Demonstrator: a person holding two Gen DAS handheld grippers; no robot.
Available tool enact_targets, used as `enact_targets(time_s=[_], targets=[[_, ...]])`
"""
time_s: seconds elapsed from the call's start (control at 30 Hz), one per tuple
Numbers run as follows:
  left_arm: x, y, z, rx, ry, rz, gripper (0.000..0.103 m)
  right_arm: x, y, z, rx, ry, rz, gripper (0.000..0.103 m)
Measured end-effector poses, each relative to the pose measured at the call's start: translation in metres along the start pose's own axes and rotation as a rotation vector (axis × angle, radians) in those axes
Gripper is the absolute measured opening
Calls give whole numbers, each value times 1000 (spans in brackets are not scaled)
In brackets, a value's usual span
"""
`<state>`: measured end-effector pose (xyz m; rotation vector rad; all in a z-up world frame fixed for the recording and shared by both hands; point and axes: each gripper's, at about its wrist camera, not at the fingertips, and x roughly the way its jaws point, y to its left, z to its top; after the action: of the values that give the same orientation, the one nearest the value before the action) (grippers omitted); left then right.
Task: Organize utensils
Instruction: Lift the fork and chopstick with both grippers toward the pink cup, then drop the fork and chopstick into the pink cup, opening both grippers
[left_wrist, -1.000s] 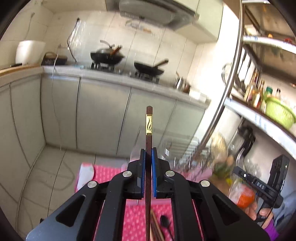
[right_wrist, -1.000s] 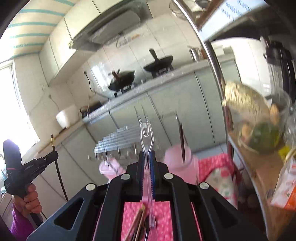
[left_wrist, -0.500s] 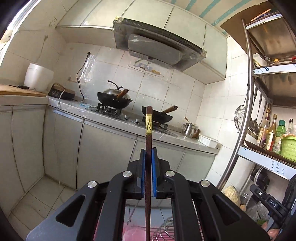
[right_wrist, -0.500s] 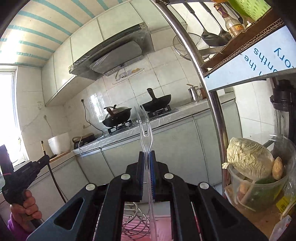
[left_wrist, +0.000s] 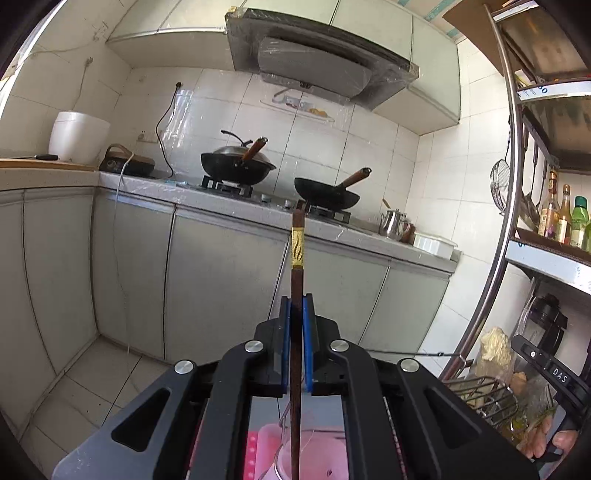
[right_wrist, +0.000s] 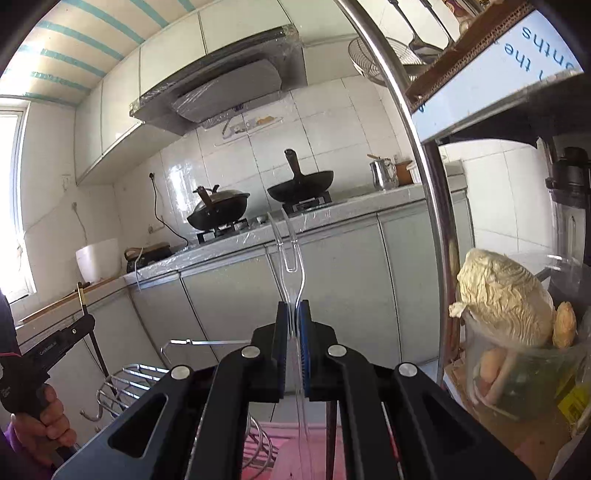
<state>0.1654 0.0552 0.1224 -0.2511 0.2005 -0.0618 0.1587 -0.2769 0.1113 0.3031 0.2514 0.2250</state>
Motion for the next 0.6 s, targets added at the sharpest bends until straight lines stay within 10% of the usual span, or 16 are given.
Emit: enact_targets(time_s=[0.6], targets=[[12,10,-29,3,274,-5,14,2,-21,-49,56,324,-85,16]])
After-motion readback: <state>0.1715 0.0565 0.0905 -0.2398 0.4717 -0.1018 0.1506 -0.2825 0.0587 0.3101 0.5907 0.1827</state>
